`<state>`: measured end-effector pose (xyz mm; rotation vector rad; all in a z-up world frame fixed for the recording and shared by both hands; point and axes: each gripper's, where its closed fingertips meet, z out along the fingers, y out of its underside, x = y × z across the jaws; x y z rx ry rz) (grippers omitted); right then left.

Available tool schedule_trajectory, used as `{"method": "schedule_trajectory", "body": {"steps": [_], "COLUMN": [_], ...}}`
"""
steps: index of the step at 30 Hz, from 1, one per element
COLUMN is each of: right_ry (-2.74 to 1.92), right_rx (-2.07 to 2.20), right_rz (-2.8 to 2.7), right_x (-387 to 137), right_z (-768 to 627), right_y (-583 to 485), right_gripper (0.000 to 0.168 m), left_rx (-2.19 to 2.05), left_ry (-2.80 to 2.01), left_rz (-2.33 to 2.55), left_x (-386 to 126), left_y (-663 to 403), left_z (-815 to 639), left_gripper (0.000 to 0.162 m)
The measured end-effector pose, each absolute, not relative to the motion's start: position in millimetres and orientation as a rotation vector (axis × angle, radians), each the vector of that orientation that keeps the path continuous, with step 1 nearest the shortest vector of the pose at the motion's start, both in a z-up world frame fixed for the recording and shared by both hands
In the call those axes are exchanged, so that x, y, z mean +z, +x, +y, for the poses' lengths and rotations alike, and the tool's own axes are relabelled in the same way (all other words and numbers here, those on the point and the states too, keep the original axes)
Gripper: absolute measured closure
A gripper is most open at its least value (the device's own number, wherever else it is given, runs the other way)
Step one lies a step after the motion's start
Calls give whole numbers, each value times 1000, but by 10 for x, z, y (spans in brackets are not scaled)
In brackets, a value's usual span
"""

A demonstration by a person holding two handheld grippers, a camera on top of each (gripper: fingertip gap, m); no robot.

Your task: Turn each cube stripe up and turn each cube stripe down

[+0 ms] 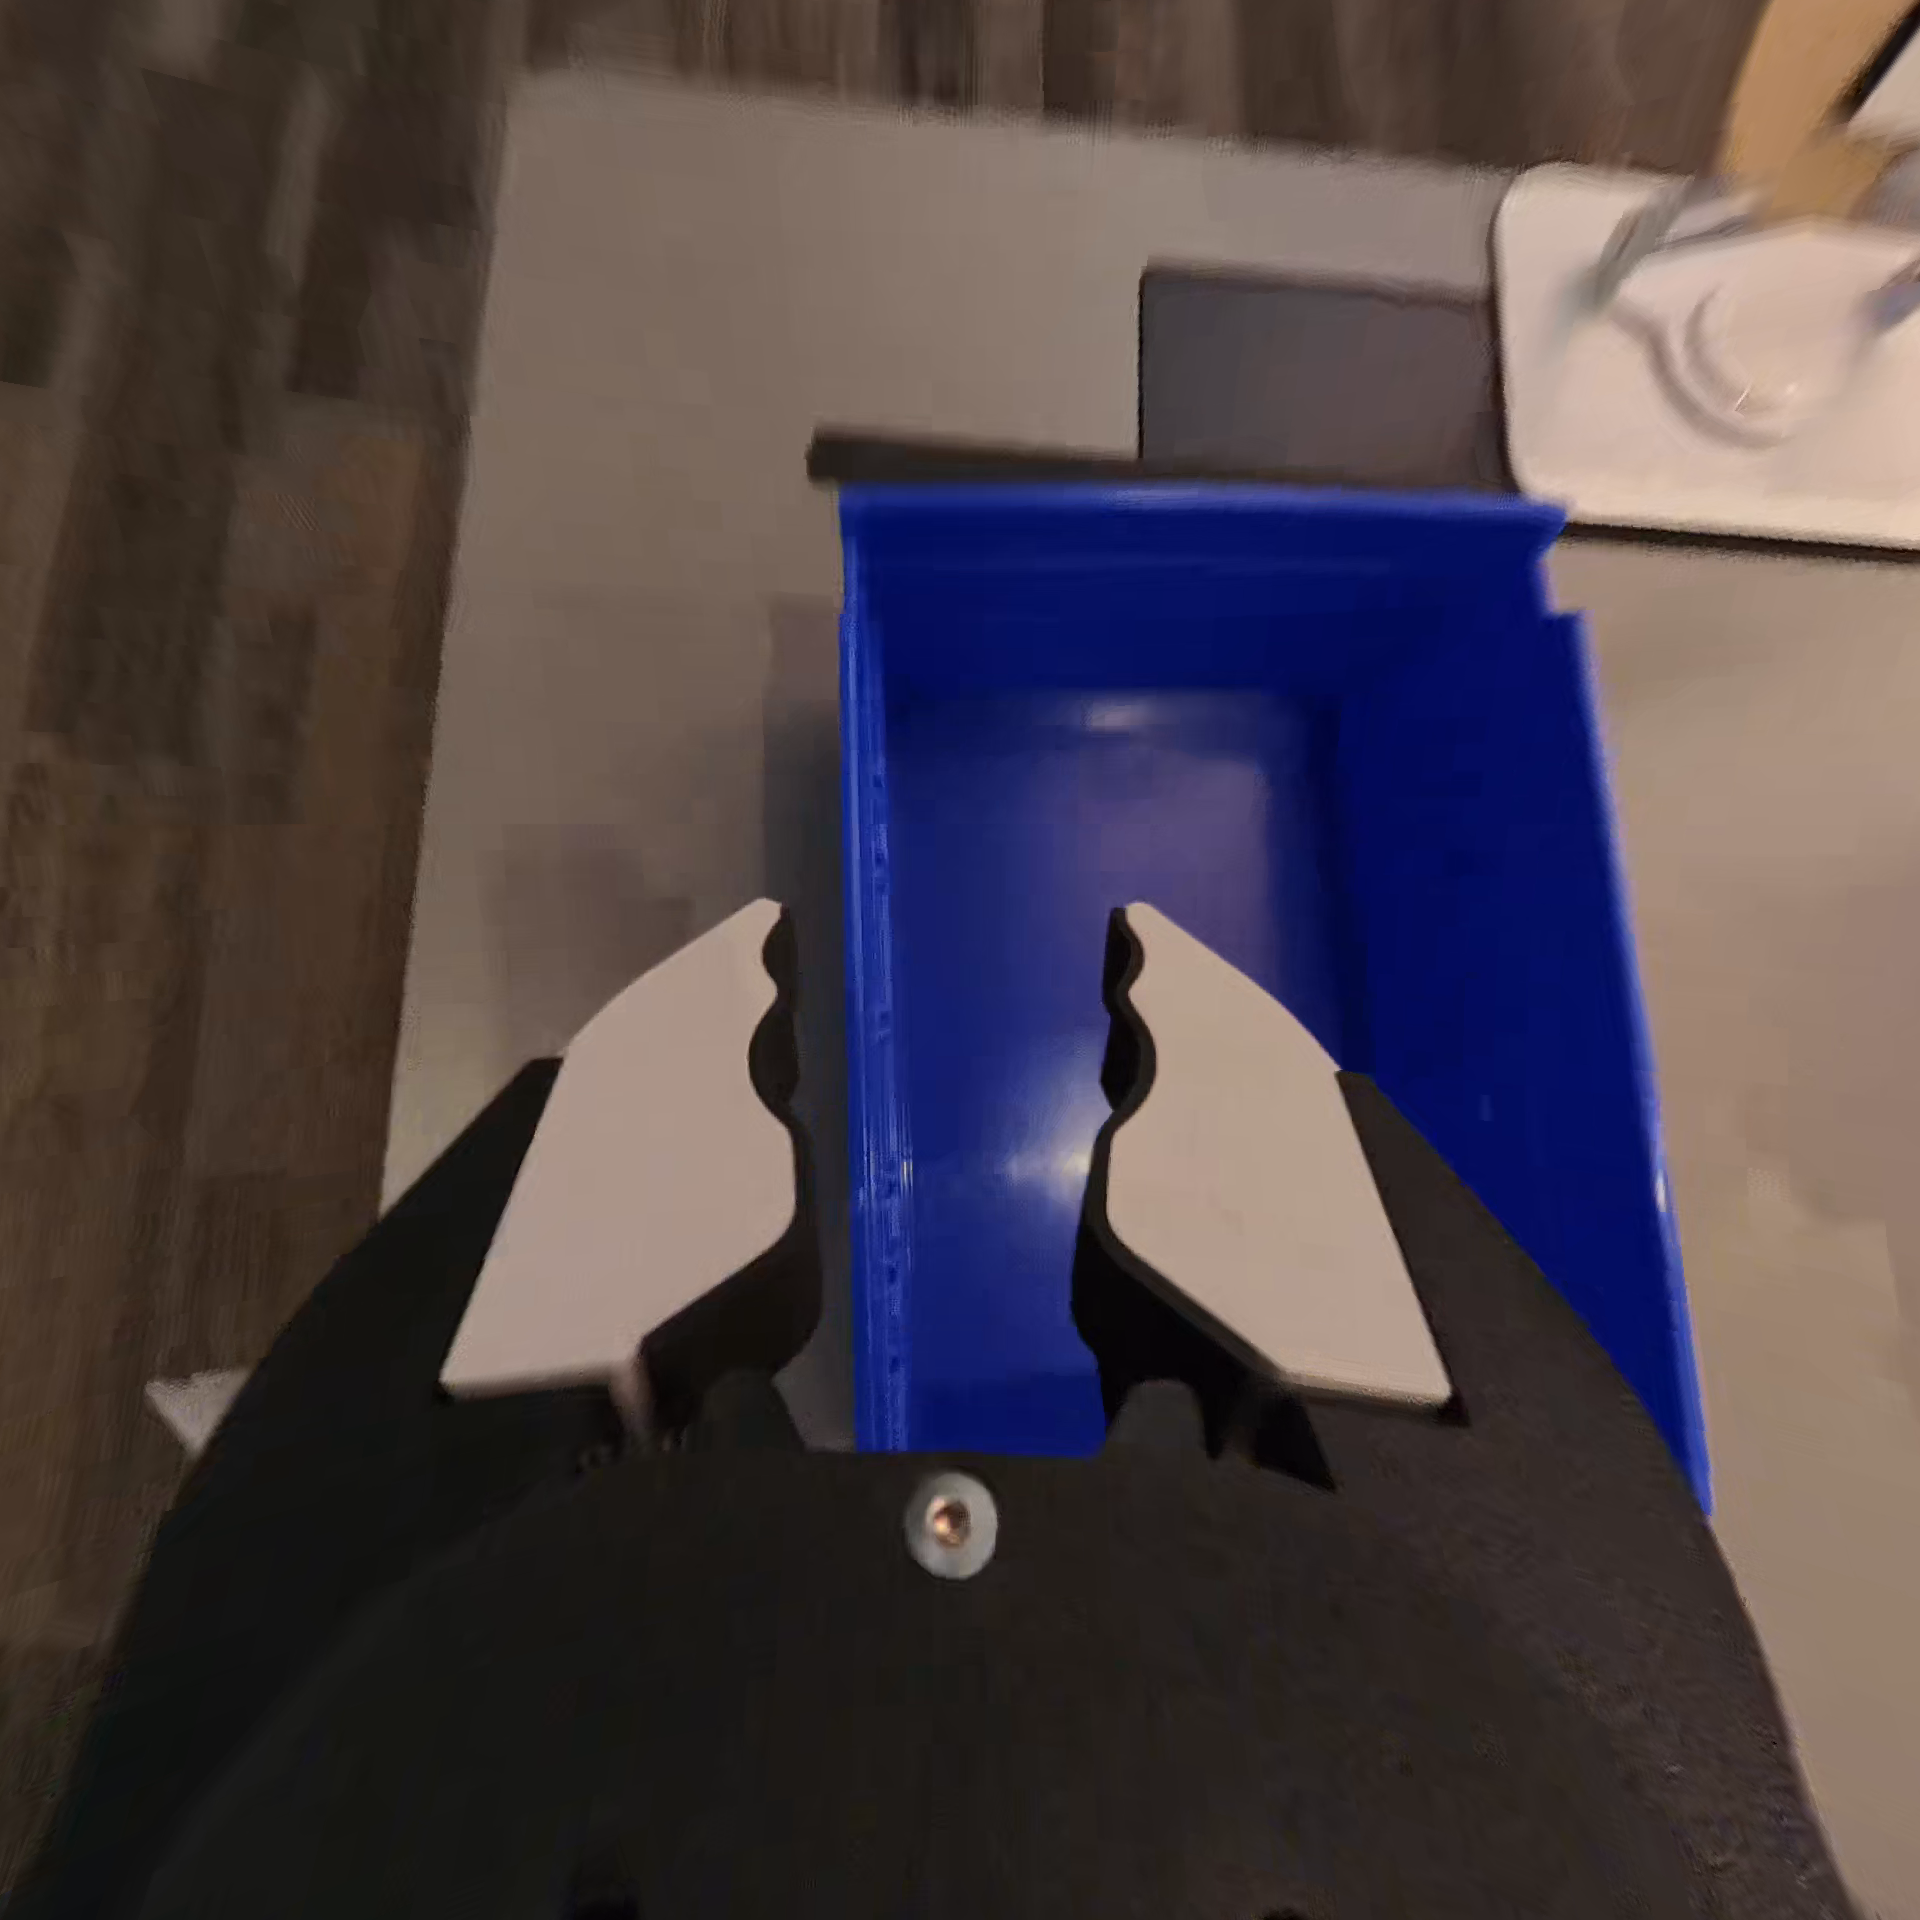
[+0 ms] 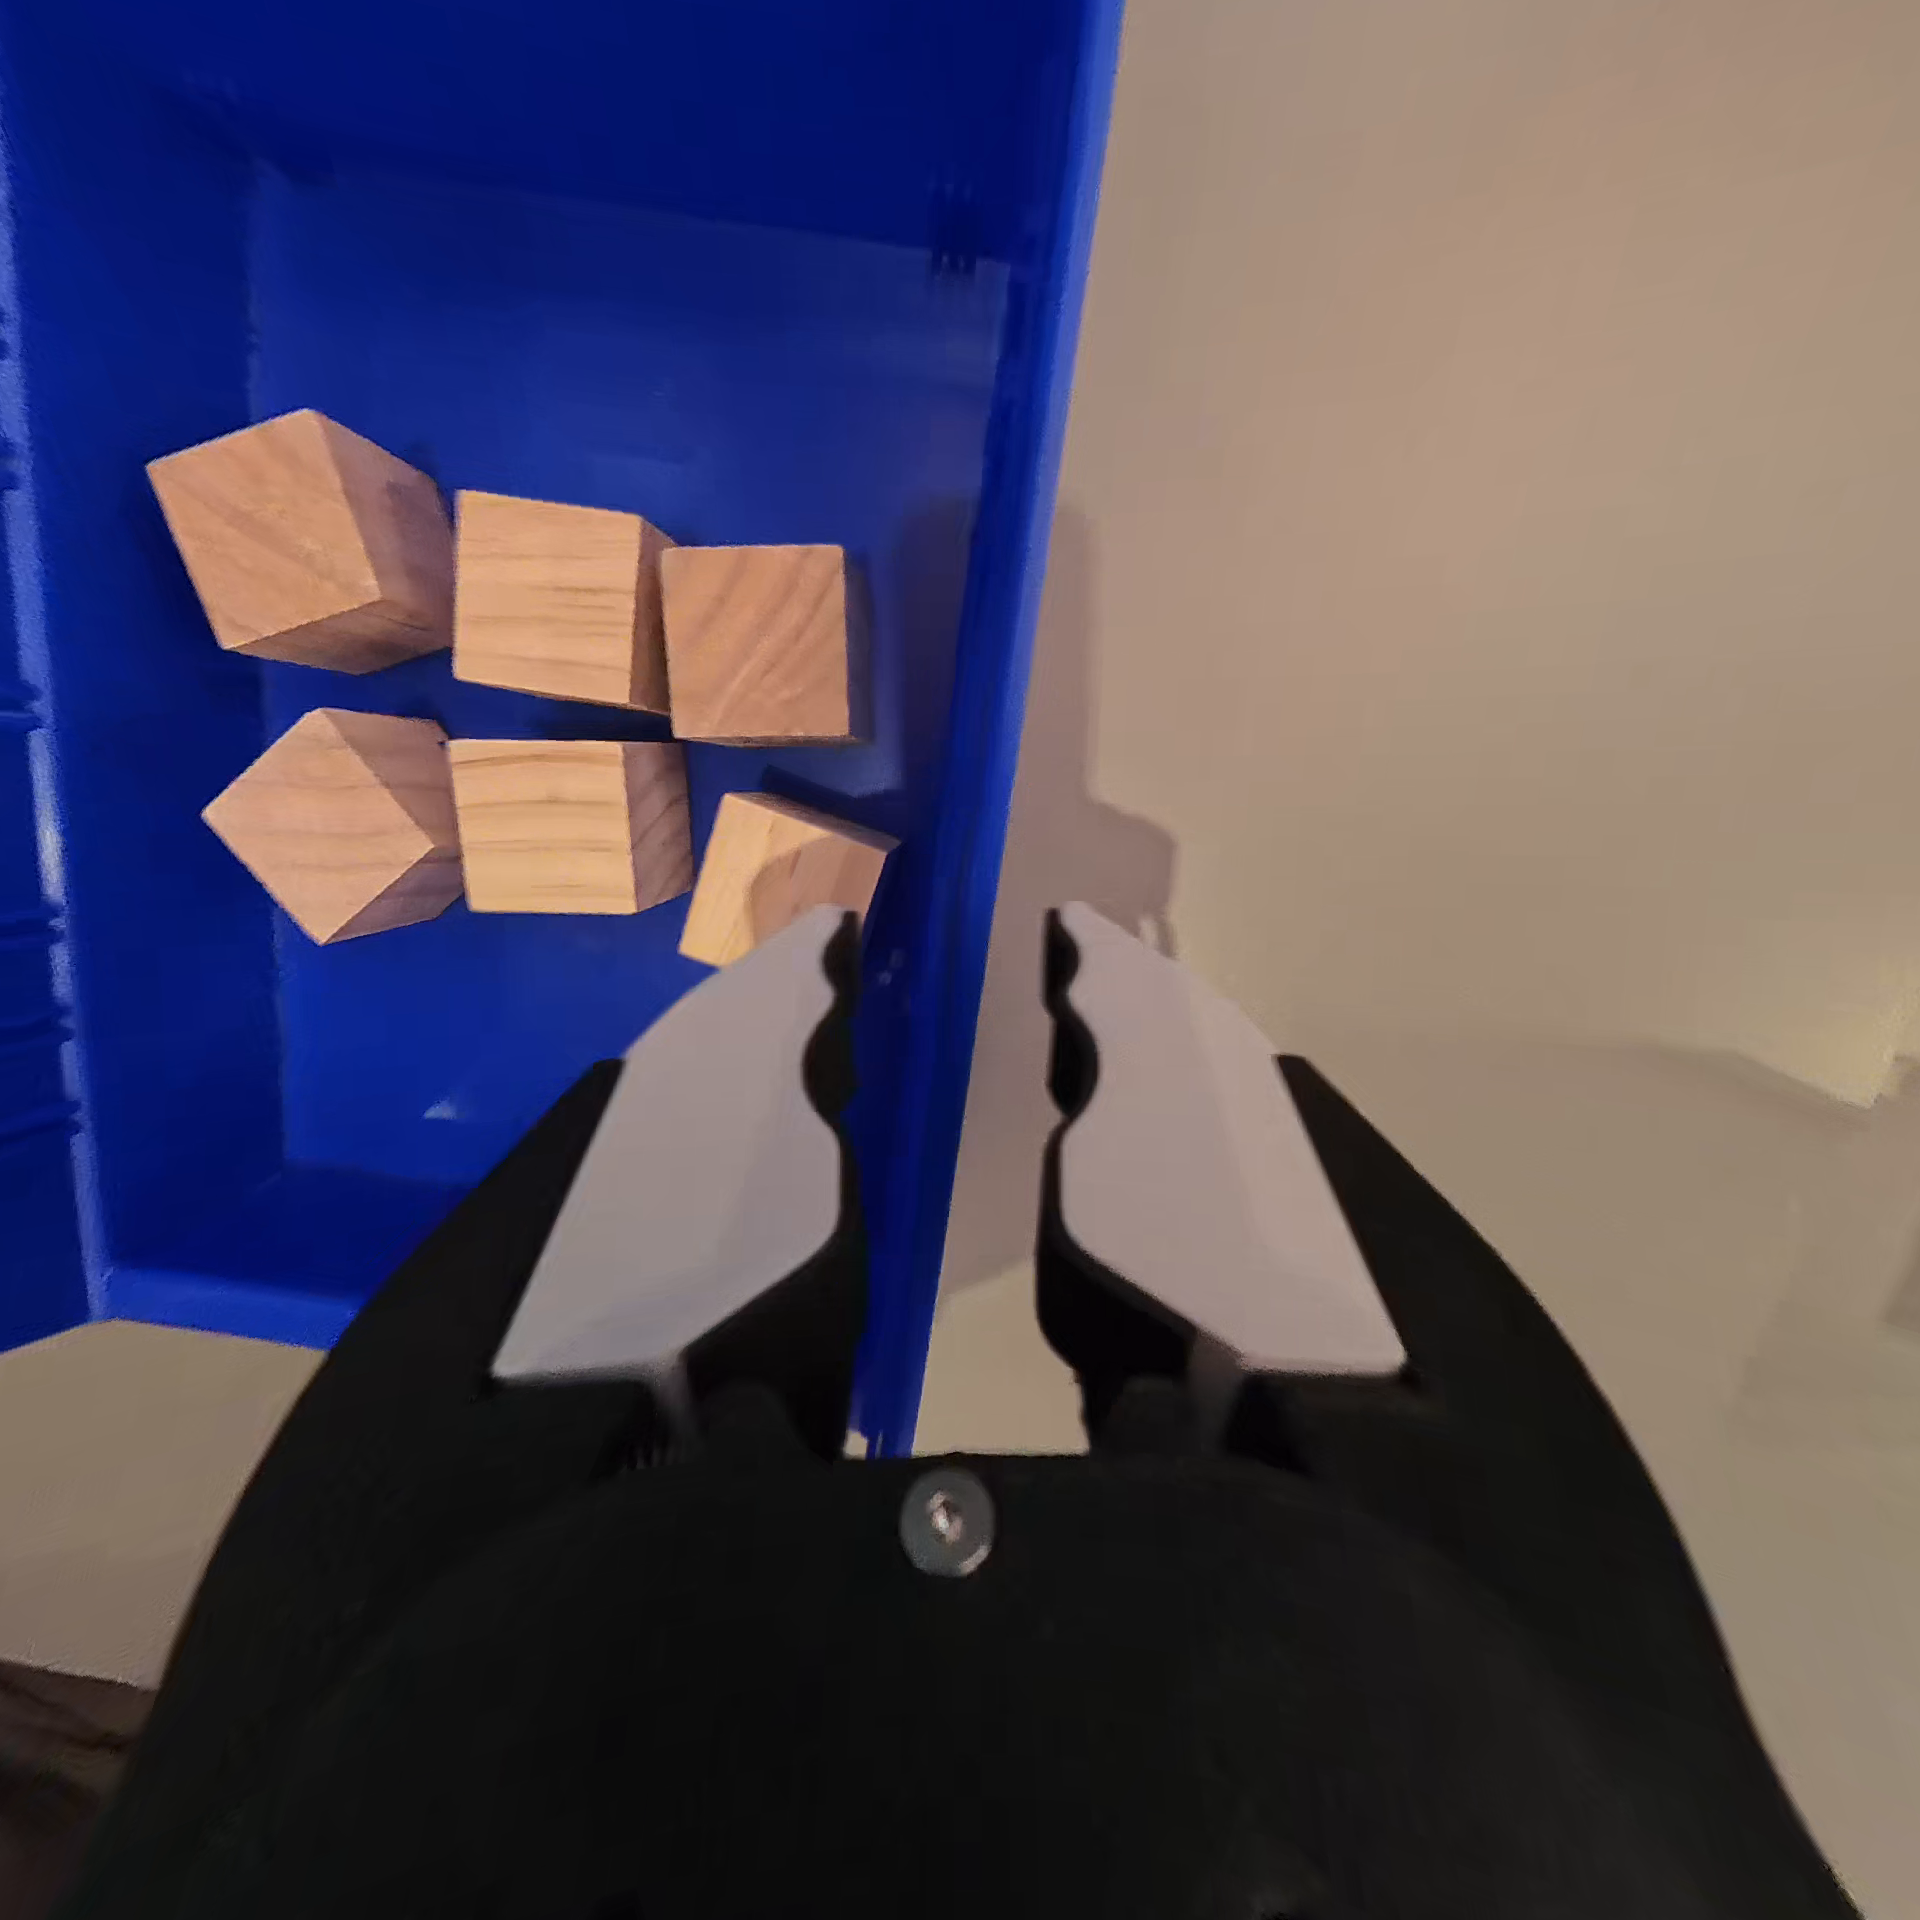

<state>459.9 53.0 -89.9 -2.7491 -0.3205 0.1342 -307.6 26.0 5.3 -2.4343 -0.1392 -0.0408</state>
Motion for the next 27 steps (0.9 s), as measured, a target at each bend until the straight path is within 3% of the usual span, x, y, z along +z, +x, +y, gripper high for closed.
{"method": "schedule_trajectory", "body": {"steps": [2,14,20,24,27], "right_ry": [-2794,-2879,-2874,-2885,-2912], "right_rx": [88,138,201,246,245], "right_rz": [-294,-270,-233,-157,-150], "right_x": [-1010,-1259,-1259,-1260,-1261], "right_z": [565,617,612,595,559], "right_y": [4647,4548,4543,4522,4461], "right_gripper": [145,160,160,161,161], "left_rx": [-48,104,31,-109,-20], "left_ry": [-2524,-2806,-2854,-2901,-2937], "left_rz": [-146,-197,-234,-187,-142], "left_x": [-158,-845,-1066,-1152,-1166], "left_y": [-3110,-3381,-3421,-3222,-3190], "left_z": [280,258,279,295,294], "left_gripper": [99,105,121,156,154]}}
